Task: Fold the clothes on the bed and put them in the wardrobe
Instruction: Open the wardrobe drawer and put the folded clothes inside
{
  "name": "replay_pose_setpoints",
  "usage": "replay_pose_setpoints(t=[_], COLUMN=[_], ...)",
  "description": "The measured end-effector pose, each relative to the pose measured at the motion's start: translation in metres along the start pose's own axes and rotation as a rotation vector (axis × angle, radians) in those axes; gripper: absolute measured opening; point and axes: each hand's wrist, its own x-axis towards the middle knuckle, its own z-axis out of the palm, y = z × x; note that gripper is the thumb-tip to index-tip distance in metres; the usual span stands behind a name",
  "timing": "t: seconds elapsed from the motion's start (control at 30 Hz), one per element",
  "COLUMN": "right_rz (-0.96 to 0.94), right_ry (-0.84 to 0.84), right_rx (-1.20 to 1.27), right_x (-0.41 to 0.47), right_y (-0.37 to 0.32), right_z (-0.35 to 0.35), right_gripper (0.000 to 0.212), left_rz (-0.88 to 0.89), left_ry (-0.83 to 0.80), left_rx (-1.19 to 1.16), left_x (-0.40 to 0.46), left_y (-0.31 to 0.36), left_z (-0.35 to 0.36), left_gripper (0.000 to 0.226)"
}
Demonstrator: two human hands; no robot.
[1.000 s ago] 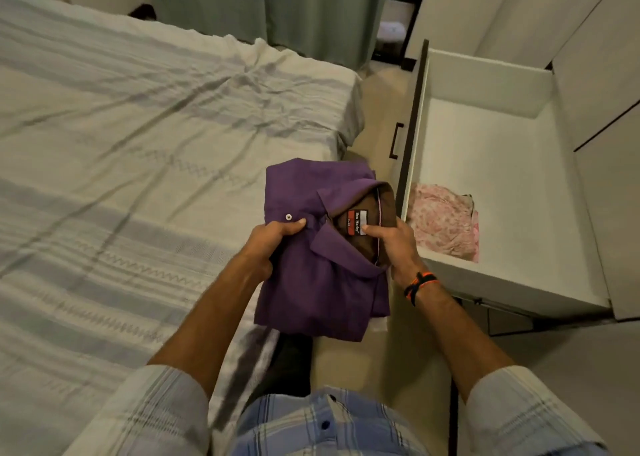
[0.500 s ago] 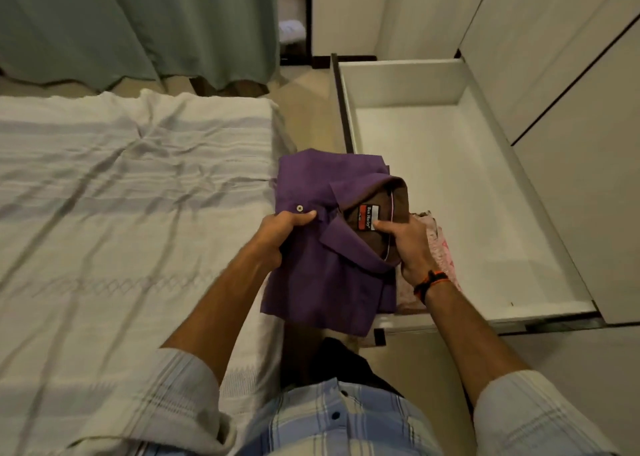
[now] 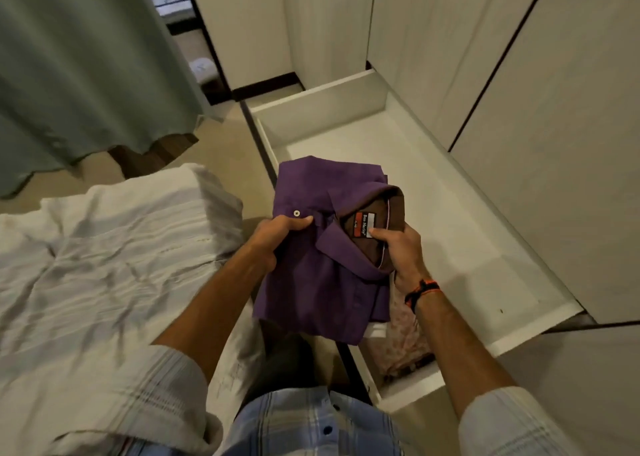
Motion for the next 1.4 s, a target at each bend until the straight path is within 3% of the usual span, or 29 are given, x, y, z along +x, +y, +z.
replay_pose_setpoints(t=[0.13, 0.4, 0.83, 1.2, 1.4], right_rz=[0.022, 0.079, 0.063, 0.093, 0.144], right_ry=[0.151, 0.433, 0.507, 0.461, 0.544], right_rx=[0.047, 0.168, 0.25, 0.273, 0.34], right_x=[0.032, 0.075, 0.128, 0.189, 0.245], right_y=[0.002, 0.001, -0.04, -0.051, -0.047], right_z=[0.001, 0.037, 0.099, 0.121, 0.137], right_gripper=[0.031, 0.032, 0.026, 0.032, 0.036], left_rz=[-0.05, -0.076, -0.083, -0.09, -0.151], left_ry=[-0.07, -0.289, -0.378, -0.329, -0.423], left_rx=[0.121, 0.303, 0.393, 0.401, 0.514], left_x=[0.05, 0.148, 0.208, 0.261, 0.334], left_y=[0.037, 0.097, 0.186, 0.223, 0.256], left_z=[0.021, 0.038, 0.022, 0.02, 0.037], left_gripper=[0.054, 0.042, 0.043, 0.042, 0.064])
